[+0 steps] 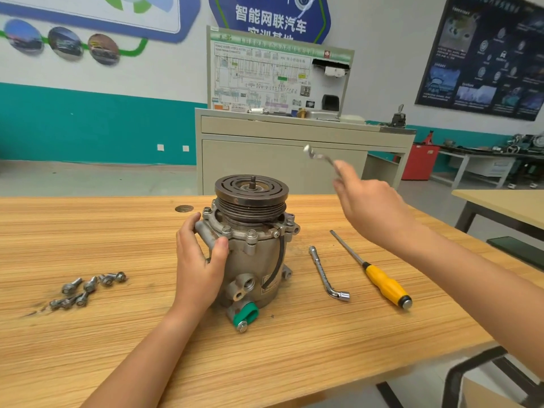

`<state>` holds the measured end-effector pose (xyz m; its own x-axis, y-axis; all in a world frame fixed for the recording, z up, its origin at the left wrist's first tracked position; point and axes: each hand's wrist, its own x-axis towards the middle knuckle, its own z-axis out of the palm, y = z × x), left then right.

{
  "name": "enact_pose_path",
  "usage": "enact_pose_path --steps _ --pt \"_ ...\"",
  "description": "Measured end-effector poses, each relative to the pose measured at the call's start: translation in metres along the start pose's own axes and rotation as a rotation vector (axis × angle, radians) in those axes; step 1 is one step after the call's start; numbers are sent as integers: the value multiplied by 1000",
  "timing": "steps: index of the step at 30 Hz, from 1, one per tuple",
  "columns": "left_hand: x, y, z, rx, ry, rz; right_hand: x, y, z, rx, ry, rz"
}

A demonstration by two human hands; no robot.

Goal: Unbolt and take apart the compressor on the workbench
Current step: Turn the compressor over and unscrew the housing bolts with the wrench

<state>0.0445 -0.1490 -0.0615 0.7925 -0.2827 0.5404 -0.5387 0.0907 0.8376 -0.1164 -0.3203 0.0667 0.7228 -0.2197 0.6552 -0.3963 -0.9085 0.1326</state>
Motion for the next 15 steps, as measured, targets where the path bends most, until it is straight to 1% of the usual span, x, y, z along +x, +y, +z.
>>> enact_pose_path --steps 2,3,6,9,13,15 --pt "0 0 1 -21 -6 -10 -13 -1 -7 -192 -176 -46" --pt "0 0 1 -30 -9 -15 -18 -3 -10 -239 -251 -73" --pt "0 -1 0 -25 -9 -15 -26 -14 -13 -271 -381 -122" --pt "0 -1 0 -24 -10 -20 -23 -28 -11 -348 -446 -155" --pt "-1 -2 1 -43 -6 -27 -16 -38 -10 -534 -465 -221" --pt "-1 -3 1 -58 -6 -35 -14 -40 -13 -573 -498 -266"
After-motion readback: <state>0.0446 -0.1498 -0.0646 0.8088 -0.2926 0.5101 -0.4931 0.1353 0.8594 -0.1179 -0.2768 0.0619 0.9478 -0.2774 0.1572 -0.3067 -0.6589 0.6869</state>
